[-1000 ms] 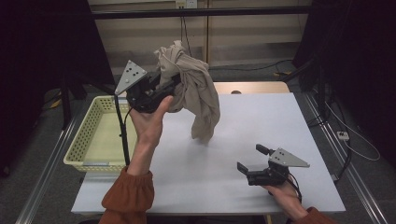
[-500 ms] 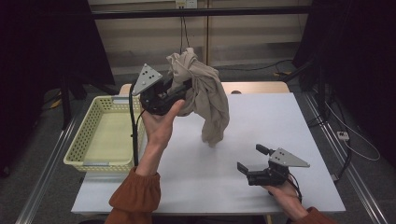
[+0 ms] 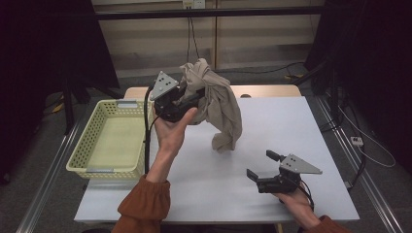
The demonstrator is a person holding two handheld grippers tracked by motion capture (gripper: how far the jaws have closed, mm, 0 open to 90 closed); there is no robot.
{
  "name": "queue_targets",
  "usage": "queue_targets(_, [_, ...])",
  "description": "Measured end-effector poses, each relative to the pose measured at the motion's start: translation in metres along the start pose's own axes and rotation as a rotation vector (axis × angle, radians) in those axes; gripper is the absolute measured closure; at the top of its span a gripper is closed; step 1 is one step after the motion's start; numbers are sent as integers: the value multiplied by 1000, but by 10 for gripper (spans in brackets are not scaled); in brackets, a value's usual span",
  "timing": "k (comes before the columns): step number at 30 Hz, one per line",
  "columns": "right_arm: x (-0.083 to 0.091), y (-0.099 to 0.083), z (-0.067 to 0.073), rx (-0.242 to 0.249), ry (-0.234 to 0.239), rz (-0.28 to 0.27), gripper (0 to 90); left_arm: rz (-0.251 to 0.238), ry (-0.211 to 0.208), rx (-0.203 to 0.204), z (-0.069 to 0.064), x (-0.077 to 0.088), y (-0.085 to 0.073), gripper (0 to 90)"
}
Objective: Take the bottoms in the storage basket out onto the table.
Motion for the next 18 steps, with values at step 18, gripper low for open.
queue_targets(18, [0,0,0,2,1,1,0,89,10,-35,-6,-21,-43,634])
Point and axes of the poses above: each handheld gripper's, and its own axes: x roughly backward along the jaws, y roughly out of its top, z roughly to its left, the point moved 10 cm from there along -x, roughly forward along the jaws, and after that the axes turned 14 degrees about y, right-handed, at the moved point
